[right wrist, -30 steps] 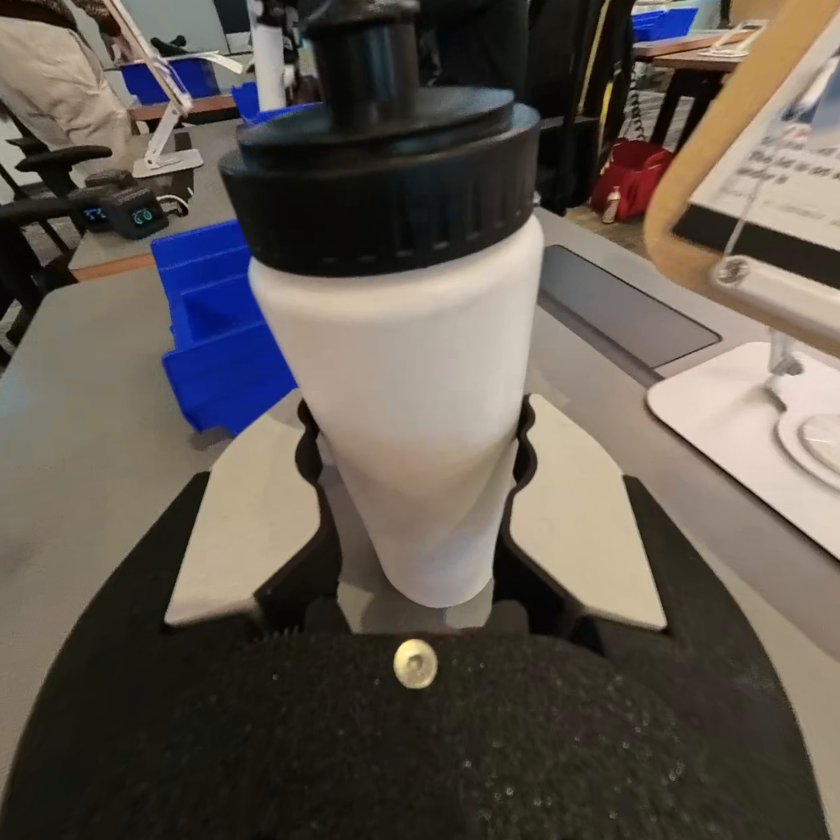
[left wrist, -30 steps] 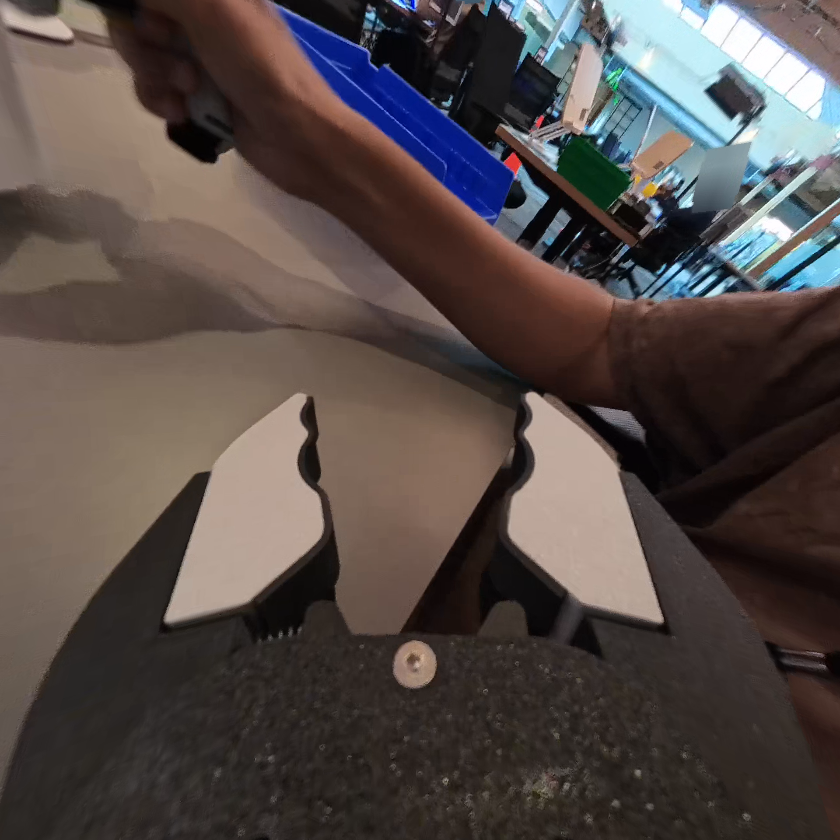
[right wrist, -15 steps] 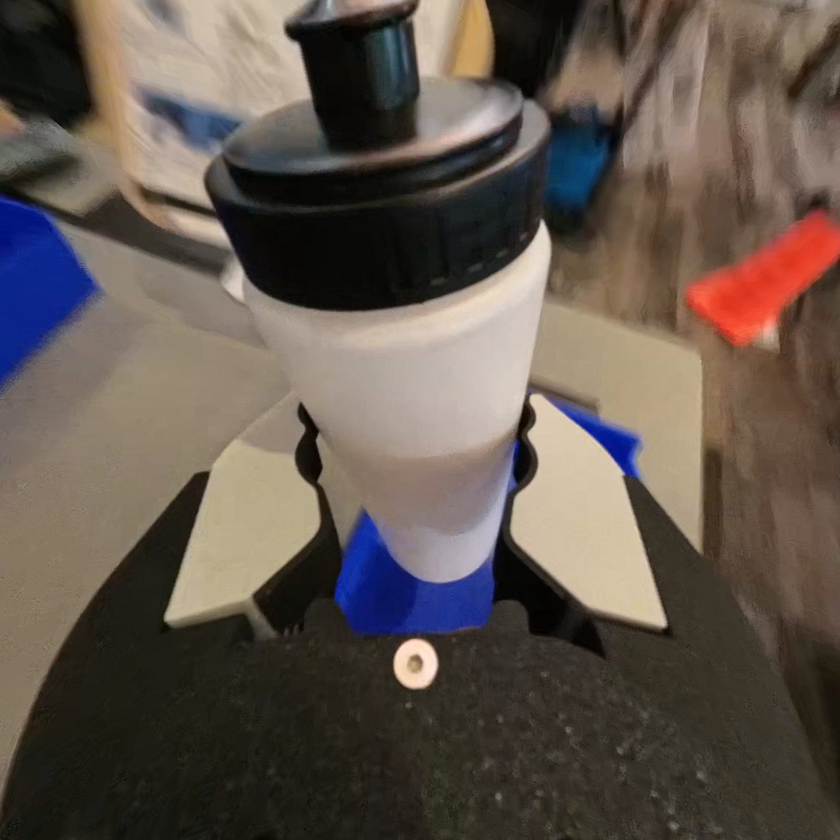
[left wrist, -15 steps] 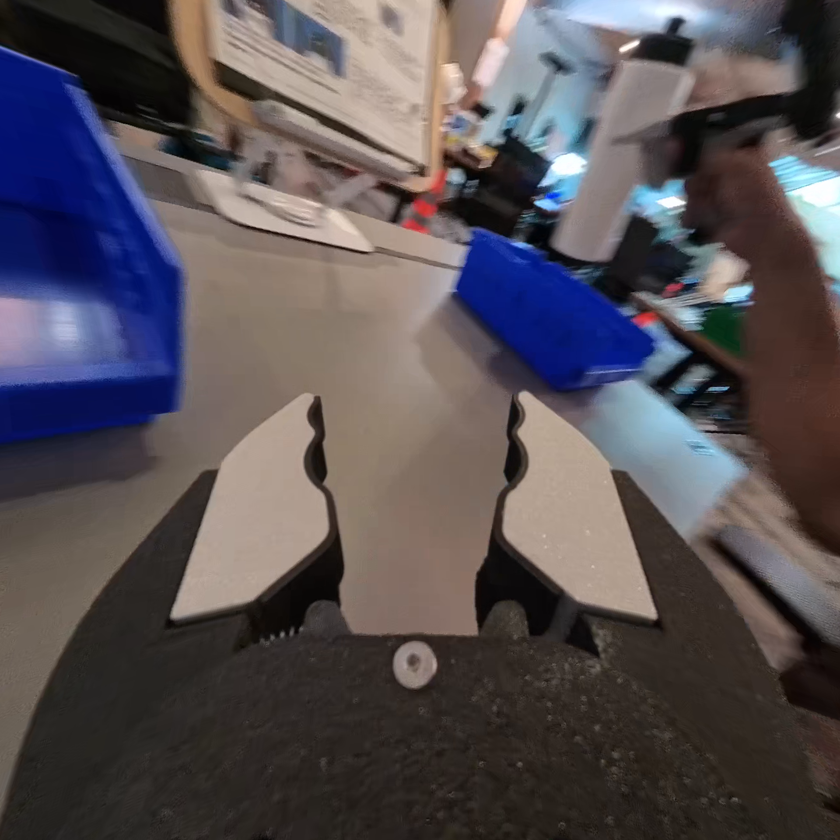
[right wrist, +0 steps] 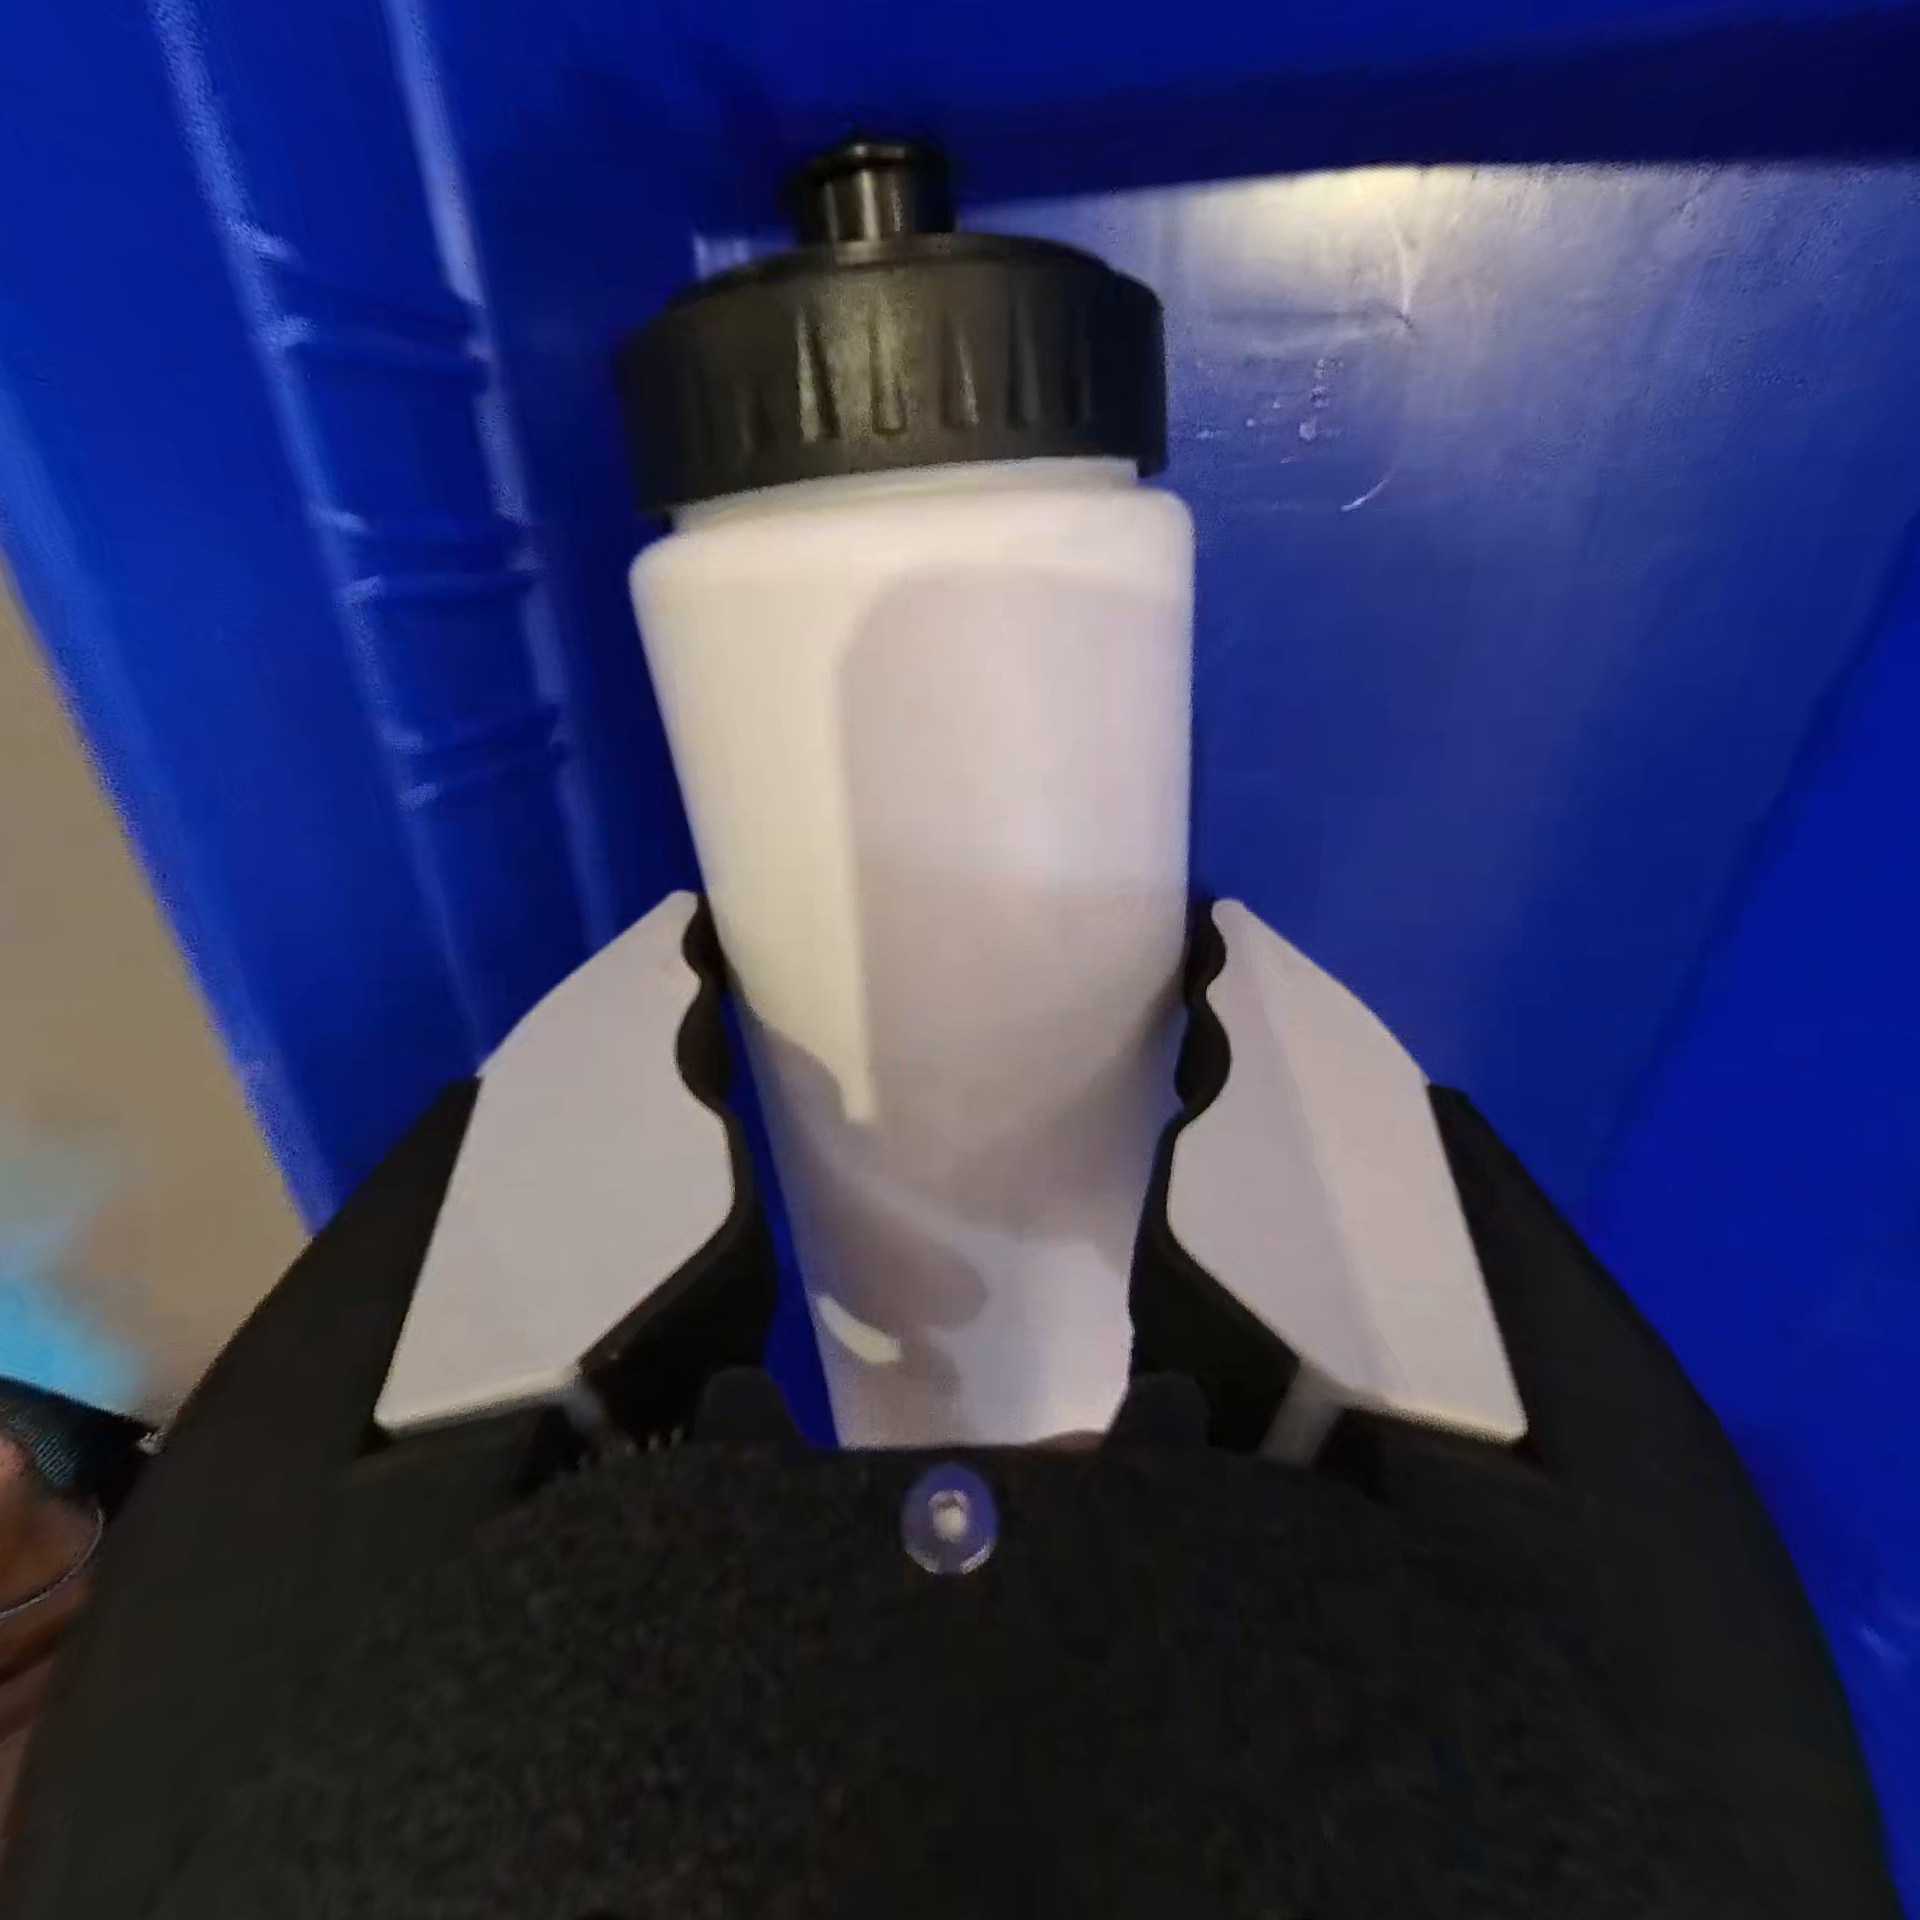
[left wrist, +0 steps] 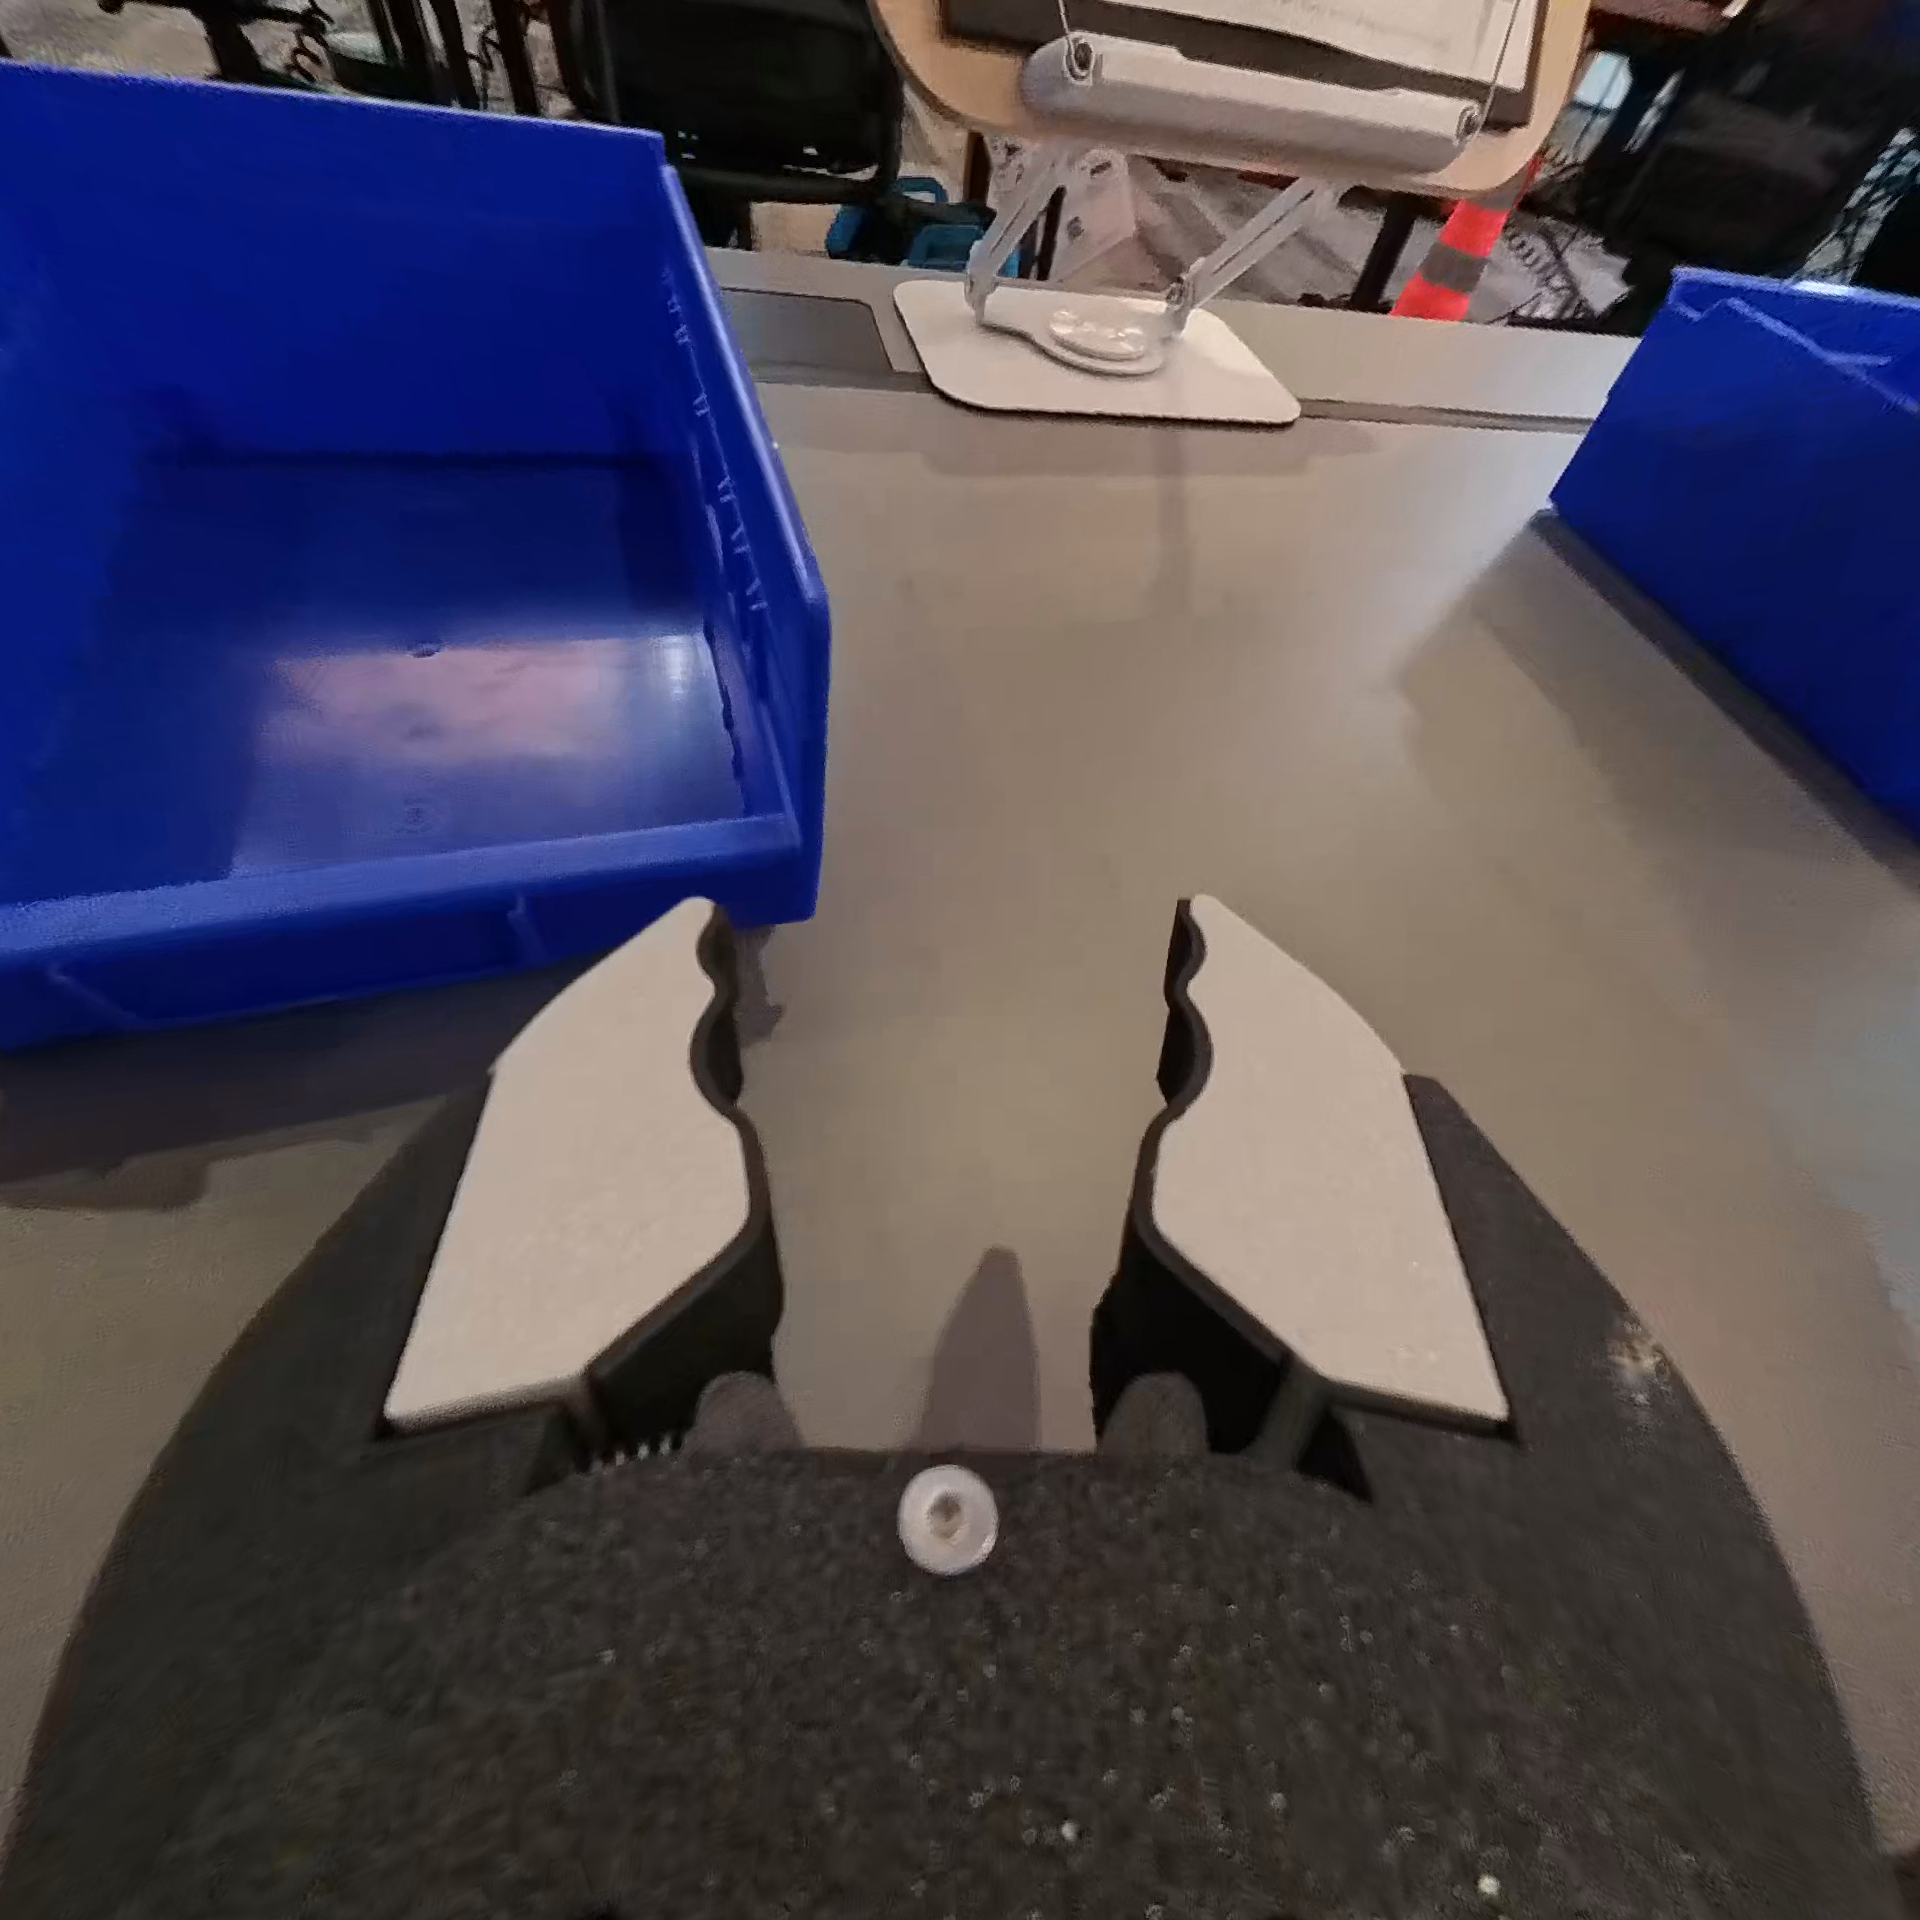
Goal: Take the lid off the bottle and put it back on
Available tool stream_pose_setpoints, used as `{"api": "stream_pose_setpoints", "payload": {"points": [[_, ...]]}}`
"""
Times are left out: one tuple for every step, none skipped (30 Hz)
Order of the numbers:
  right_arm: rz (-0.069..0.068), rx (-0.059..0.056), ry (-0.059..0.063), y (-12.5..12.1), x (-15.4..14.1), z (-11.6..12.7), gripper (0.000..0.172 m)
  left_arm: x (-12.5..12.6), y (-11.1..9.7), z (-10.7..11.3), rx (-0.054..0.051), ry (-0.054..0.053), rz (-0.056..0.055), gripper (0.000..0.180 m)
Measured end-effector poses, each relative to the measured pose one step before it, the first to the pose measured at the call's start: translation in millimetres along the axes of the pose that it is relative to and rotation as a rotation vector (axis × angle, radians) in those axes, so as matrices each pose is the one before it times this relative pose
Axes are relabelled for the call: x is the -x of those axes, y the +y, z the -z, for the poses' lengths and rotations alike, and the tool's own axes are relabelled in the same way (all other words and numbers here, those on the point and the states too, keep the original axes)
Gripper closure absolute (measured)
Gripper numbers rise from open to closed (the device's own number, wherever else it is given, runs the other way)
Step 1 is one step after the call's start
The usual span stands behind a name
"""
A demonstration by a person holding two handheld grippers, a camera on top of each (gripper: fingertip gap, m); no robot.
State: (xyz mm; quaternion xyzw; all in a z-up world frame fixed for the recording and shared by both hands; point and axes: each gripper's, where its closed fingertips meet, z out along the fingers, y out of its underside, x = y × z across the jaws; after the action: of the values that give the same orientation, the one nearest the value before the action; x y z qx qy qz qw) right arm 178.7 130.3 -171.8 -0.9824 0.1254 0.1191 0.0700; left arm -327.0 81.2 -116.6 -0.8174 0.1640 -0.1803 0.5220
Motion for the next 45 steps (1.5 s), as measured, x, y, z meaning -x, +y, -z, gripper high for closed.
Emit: {"api": "stream_pose_setpoints", "payload": {"points": [[-0.0025, -0.0037, -0.0086, -1.62, 0.54, -4.97, 0.086, 3.89, 1.88, 0.67, 0.0055, -0.0239, -0.0095, 0.102], [-0.0162, -0.0294, -0.0313, -4.98, 3.14, -2.14, 0.086, 3.82, 1.38, 0.25, 0.0054, -0.016, 0.0055, 0.102], [-0.0224, -0.0199, -0.0258, -3.15, 1.49, -0.65, 0.086, 2.38, 0.53, -0.09, 0.0022, -0.0013, 0.0185, 0.102], [-0.003, -0.0033, -0.0142, 0.58, 0.46, 0.8, 0.086, 1.32, 0.82, -0.59, 0.004, 0.0092, 0.0263, 0.102], [0.023, -0.009, -0.0137, 1.91, 2.4, 3.45, 0.086, 0.17, 2.38, -1.07, 0.0124, 0.0173, 0.0257, 0.101], [0.0381, -0.04, -0.0179, 0.83, 4.95, 6.67, 0.081, 0.4, 3.11, -1.1, 0.0159, 0.0137, 0.0164, 0.1], [0.0457, -0.055, -0.008, 1.35, 4.76, 9.5, 0.08, 1.03, 2.58, -1.02, 0.0134, 0.004, 0.0067, 0.099], [0.0458, -0.0623, 0.0276, 1.94, 0.98, 12.24, 0.077, 0.78, 1.62, -0.9, 0.0111, -0.0017, -0.0016, 0.098], [0.0581, -0.0626, 0.0396, 4.04, 0.62, 14.64, 0.072, 0.66, 0.65, -0.96, 0.0057, -0.0106, -0.0068, 0.098], [0.0521, -0.0649, 0.0477, 6.75, 0.41, 16.1, 0.073, -0.47, 0.04, -1.64, 0.0035, -0.013, -0.0157, 0.098], [0.0443, -0.0663, 0.0376, 7.81, 2.42, 15.97, 0.075, -0.58, -0.49, -2.33, 0.0064, -0.0196, -0.0309, 0.098], [0.0401, -0.0697, 0.0184, 8.41, 6.5, 15.13, 0.076, 0.67, -1.35, -3.07, 0.0056, -0.0317, -0.0466, 0.098], [0.0346, -0.0706, 0.011, 9.28, 8.23, 14.58, 0.079, 1.78, -2.15, -3.63, 0.0034, -0.0394, -0.0486, 0.098], [0.0362, -0.0724, 0.006, 9.15, 8.8, 13.71, 0.082, 1.65, -2.51, -3.81, 0.0014, -0.035, -0.0359, 0.098], [0.0369, -0.0669, 0.0202, 8.98, 6.48, 12.9, 0.083, -0.64, -0.68, -3.14, 0.0089, -0.0182, -0.0182, 0.097], [0.0229, -0.0635, 0.0409, 7.55, 2.68, 12.05, 0.086, -2.04, 2.21, -1.14, 0.0189, -0.0074, -0.0001, 0.097], [0.0216, -0.0562, 0.0226, 5.3, 3.6, 10.3, 0.093, -3.15, 3.82, 1.67, 0.0224, -0.0006, 0.0172, 0.095], [0.0225, -0.0439, 0.0054, 4.28, 5.35, 7.42, 0.096, -5.4, 3.76, 4.15, 0.0103, 0.015, 0.013, 0.095], [0.0343, -0.0298, 0.0053, 4.16, 4.63, 4.39, 0.094, -3.36, 2.7, 5.54, -0.0111, 0.0021, -0.013, 0.094], [0.0299, -0.0184, 0.0216, 4.45, 1.85, 2.16, 0.094, 3.74, 1.97, 6.33, -0.0158, -0.0434, -0.0276, 0.098], [0.016, -0.0067, 0.0148, 5.18, 2.46, 0.73, 0.096, 7.62, 0.71, 6.73, -0.0201, -0.0609, -0.0319, 0.1], [0.0019, 0.0102, -0.0035, 5.59, 4.8, 0.25, 0.096, 8.58, -0.36, 6.26, -0.0247, -0.0571, -0.0252, 0.1], [-0.0172, 0.0138, -0.0023, 4.57, 4.81, 0.91, 0.096, 8.03, 0.09, 5.27, -0.0189, -0.0437, -0.0098, 0.103], [-0.033, -0.0008, 0.0036, 2.63, 4.05, 1.58, 0.097, 4.74, 1.3, 3.54, -0.0063, -0.0162, 0.005, 0.106], [-0.0371, -0.0177, -0.0076, 1.46, 4.66, 2.16, 0.098, 1.39, 2.74, 1.52, 0.0085, 0.0086, 0.0152, 0.109], [-0.0336, -0.0196, -0.0138, 1.43, 4.5, 2.64, 0.097, -0.17, 4.09, -0.28, 0.0175, 0.0157, 0.0161, 0.107], [-0.024, -0.0189, -0.0019, 1.2, 1.74, 3.43, 0.096, 0.33, 4.76, -0.97, 0.0204, 0.0097, 0.0067, 0.105], [-0.0163, -0.0277, 0.0162, 0.03, -1.54, 4.64, 0.096, 1.69, 4.69, -0.84, 0.0176, -0.0027, -0.003, 0.102], [-0.0055, -0.0333, 0.0258, -0.39, -3.07, 5.61, 0.097, 2.35, 3.52, 0.07, 0.0127, -0.0087, -0.0066, 0.1], [0.0015, -0.0292, 0.0206, -0.02, -2.21, 6.14, 0.096, 2.32, 1.92, 1.21, 0.0043, -0.0081, -0.0014, 0.1], [-0.0035, -0.0286, 0.0169, -0.25, -1.71, 6.93, 0.096, 0.99, 0.95, 1.6, -0.0014, -0.001, 0.0041, 0.099], [-0.0079, -0.0299, 0.0087, -0.55, -0.4, 7.01, 0.097, 0.02, 1.09, 1.61, 0.0023, 0.0035, 0.0054, 0.1], [-0.0033, -0.0202, -0.0083, -0.45, 2.13, 5.91, 0.098, -0.69, 1.45, 1.37, 0.008, 0.0049, 0.005, 0.099], [0.0133, -0.006, -0.0152, 0.34, 2.94, 4.09, 0.098, -1.11, 1.43, 1.21, 0.0079, 0.0068, 0.0048, 0.098], [0.0184, 0.0031, 0.0017, 1.0, 0.39, 2.22, 0.098, -1.43, 0.99, 1.26, 0.0031, 0.007, 0.0046, 0.097], [0.0131, -0.0033, 0.0048, -0.13, -0.49, 1.24, 0.097, -1.04, 0.73, 1.17, 0.0011, 0.0037, 0.0021, 0.097], [0.0079, -0.0118, 0.0042, -0.94, -0.85, -0.03, 0.098, -0.77, 0.98, 1.11, 0.0027, -0.0008, -0.0007, 0.097], [-0.0025, -0.0063, 0.0038, -0.06, -1.4, -1.16, 0.098, -0.64, 1.15, 0.96, 0.0017, -0.0019, -0.0015, 0.096], [-0.0141, 0.0002, -0.0058, 0.81, -0.38, -1.85, 0.098, -0.84, 1.32, 0.74, 0.0024, 0.0, -0.002, 0.096], [-0.0164, 0.0002, -0.0115, 1.65, 0.0, -2.21, 0.098, -0.6, 1.04, 0.59, 0.0036, 0.0, -0.0002, 0.096], [-0.012, 0.006, -0.0074, 3.13, -0.79, -2.46, 0.098, -0.54, 0.78, 0.54, 0.0017, 0.0008, 0.0017, 0.095], [-0.0021, 0.0136, 0.0013, 4.25, -2.14, -2.32, 0.098, -0.78, 0.43, 0.5, -0.001, 0.0036, 0.0012, 0.095], [0.0066, 0.0146, 0.0082, 4.03, -3.09, -2.05, 0.098, -1.35, 0.12, 0.61, -0.003, 0.0062, -0.0019, 0.095], [0.0088, 0.0084, 0.0141, 2.61, -3.88, -1.63, 0.098, -2.22, -0.39, 0.72, -0.0063, 0.0077, -0.0061, 0.094], [0.0066, 0.0041, 0.0153, 1.43, -3.95, -1.27, 0.098, -4.41, -1.37, 1.04, -0.0115, 0.0152, -0.0087, 0.093]]}}
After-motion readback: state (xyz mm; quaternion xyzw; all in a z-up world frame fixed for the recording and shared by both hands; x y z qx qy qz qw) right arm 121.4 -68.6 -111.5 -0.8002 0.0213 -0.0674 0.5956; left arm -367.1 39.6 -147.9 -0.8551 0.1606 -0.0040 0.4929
